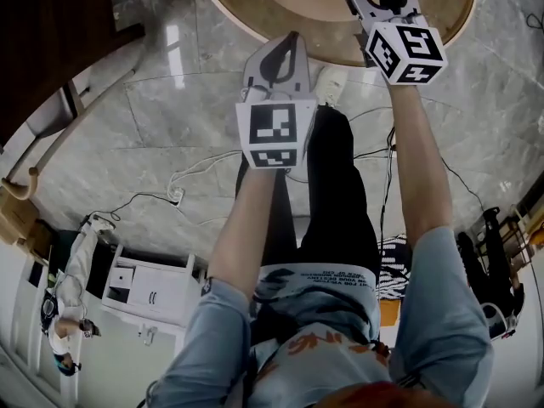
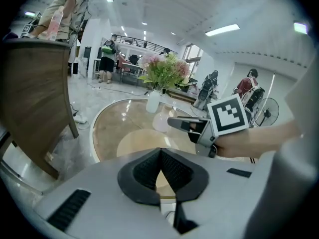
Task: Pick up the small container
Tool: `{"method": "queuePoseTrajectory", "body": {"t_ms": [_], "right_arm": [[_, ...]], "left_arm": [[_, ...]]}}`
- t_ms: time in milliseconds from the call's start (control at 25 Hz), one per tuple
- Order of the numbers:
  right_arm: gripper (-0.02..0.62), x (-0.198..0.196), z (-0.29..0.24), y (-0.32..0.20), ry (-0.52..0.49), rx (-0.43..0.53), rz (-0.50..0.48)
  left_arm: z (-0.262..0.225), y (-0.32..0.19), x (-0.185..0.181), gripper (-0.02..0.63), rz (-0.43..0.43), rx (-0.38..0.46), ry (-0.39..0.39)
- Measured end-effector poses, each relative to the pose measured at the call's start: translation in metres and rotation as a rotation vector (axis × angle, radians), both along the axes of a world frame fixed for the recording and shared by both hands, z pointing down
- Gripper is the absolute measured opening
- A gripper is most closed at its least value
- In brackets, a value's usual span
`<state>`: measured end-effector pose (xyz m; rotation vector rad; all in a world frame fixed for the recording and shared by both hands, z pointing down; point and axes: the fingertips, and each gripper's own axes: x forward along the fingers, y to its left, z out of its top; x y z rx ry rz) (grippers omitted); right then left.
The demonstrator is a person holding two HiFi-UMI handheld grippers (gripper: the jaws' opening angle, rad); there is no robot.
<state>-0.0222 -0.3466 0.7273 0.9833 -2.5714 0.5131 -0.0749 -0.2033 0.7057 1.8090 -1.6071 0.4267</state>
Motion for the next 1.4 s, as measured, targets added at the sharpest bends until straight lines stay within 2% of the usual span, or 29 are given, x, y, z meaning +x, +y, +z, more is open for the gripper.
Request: {"method": "queuePoseTrajectory", "body": {"t_ms": [120,280,720,1120,1200,1400], "right_arm": [[0.229,-0.006,0.005,-0.019,0.034,0.037,-0.015],[0.227,-0.018,0.013,-0.037,0.062,0.065,-0.023],[0.199,-0.028,0.008,-0.059,0.116,0.162,-0.087],[0.198,-0.030,0.004,-0.071,0.033,0.154,-0.031],[0.198,-0.030,0.003,-0.072,0.042,0.154,-0.027],[0.152,-0.033,-0.001,-0.073,0.111,0.152,-0.048]], "left_arm": [[0.006,-0.001,0.003,0.023,0.000,-0.011,0.009],[0.015,-0.005,-0.003,0.023,-0.055,-0.034,0.033],[0.019,-0.026,-0.006,0.023,-0.049,-0.041,0.010],[0.027,-0.037,0.000,0.023,-0.041,-0.058,0.000],[0.027,-0.040,-0.003,0.023,-0.047,-0.057,-0.003],[0.022,-0.054,-0.006,0.023,-0.044,-0.036,-0.022]]}}
